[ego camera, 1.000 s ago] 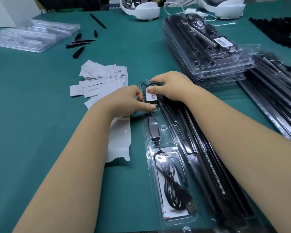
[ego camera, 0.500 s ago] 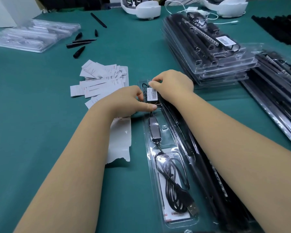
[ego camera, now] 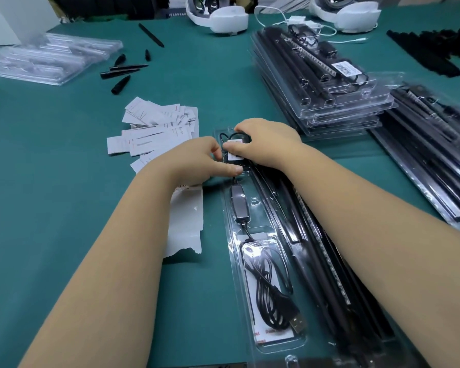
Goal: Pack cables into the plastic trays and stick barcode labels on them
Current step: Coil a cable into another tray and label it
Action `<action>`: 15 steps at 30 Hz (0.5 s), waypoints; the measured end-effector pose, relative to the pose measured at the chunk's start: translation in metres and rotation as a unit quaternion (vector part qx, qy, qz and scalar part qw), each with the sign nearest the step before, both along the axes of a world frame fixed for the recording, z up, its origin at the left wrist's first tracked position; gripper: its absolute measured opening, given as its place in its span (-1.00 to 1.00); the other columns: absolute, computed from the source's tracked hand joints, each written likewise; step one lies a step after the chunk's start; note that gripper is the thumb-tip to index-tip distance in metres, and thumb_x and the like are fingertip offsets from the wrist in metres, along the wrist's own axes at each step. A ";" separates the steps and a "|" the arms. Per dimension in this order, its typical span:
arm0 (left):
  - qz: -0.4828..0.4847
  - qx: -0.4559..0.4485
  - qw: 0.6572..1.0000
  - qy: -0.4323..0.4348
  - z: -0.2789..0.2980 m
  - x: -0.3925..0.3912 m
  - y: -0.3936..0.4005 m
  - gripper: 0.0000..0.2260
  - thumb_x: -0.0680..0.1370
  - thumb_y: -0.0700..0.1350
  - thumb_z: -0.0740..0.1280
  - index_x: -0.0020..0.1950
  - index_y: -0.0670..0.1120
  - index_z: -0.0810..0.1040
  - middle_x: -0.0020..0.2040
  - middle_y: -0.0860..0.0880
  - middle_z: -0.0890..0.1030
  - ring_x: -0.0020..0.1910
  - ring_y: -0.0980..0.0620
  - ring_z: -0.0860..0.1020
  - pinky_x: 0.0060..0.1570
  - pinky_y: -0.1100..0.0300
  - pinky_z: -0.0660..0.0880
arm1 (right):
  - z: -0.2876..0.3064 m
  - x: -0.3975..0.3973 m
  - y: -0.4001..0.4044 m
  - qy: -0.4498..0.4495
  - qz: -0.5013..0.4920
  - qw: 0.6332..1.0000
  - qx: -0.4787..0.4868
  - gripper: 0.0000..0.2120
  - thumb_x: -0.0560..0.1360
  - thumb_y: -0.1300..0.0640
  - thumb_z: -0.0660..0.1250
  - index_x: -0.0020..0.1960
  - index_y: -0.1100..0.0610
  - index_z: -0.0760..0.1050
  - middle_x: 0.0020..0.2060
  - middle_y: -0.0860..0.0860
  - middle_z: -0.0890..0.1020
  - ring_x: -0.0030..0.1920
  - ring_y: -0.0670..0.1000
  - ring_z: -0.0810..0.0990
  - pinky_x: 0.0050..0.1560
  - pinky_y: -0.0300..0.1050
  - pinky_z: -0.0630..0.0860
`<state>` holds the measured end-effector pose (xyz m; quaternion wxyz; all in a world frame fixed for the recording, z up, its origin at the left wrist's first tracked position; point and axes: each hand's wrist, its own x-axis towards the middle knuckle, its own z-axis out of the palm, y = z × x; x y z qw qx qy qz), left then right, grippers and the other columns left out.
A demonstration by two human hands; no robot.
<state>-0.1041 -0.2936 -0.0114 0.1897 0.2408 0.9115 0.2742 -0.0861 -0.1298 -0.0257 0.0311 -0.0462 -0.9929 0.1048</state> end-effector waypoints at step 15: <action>0.005 -0.023 0.998 0.054 -0.003 0.000 0.000 -0.63 0.39 0.21 0.45 -0.16 -0.04 0.43 -0.36 0.03 0.45 -0.41 0.09 0.38 -0.42 0.18 0.23 | 0.000 0.036 -0.002 -0.075 0.069 0.994 0.045 -0.55 0.62 -0.15 -0.11 0.51 -0.21 0.04 0.54 -0.07 0.04 0.36 0.18 0.15 0.37 0.03 0.10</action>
